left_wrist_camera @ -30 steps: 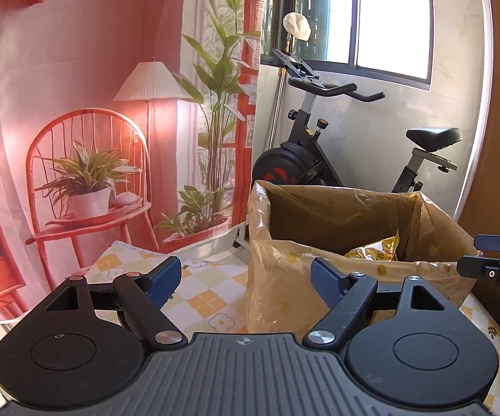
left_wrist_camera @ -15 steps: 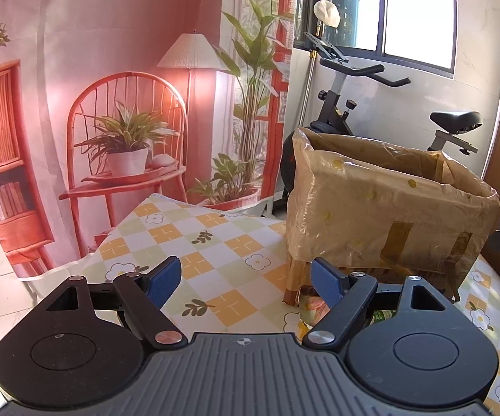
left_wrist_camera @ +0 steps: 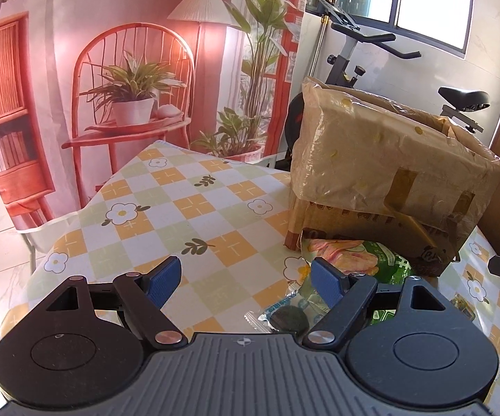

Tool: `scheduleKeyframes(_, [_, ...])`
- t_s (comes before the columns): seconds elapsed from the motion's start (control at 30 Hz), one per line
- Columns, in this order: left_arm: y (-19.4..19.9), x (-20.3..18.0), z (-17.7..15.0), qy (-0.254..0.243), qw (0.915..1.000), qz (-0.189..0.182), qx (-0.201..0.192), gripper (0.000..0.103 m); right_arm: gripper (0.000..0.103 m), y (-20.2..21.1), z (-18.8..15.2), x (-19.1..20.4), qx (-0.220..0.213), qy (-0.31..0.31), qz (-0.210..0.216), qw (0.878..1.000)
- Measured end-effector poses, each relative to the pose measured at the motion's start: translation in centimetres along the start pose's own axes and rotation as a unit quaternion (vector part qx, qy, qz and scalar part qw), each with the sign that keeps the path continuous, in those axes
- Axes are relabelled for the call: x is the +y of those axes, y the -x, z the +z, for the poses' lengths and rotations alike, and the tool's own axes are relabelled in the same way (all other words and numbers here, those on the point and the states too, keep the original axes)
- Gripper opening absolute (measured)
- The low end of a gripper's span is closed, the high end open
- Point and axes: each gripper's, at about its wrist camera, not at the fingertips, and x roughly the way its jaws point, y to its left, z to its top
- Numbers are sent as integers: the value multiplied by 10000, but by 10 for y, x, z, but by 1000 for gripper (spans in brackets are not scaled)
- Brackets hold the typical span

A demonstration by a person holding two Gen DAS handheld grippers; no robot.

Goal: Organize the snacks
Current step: 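Move both grippers back down to the snacks in front of the box, then close the right gripper on the gold foil packet while the left approaches the black snack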

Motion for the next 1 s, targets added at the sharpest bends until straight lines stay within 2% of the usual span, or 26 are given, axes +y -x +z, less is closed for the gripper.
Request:
scheduleKeyframes(0.17, [0, 7, -6, -17, 9998, 149, 91, 83, 94, -1, -20, -7, 192, -140, -115, 9997])
scheduleKeyframes(0.6, [-19, 0, -25, 6, 9997, 96, 214, 83, 93, -6, -64, -19, 696, -325, -387, 9963])
scheduleKeyframes(0.8, [-29, -1, -28, -23, 9995, 88, 305, 83, 88, -23, -80, -37, 1208, -612, -627, 9888])
scheduleKeyframes(0.87, [-30, -1, -28, -24, 9994, 88, 325, 83, 82, -27, -83, -40, 1344, -704, -620, 9865])
scheduleKeyframes(1.0, [-32, -1, -30, -1, 9993, 72, 360, 83, 82, -30, -85, -37, 1470, -735, -525, 9850])
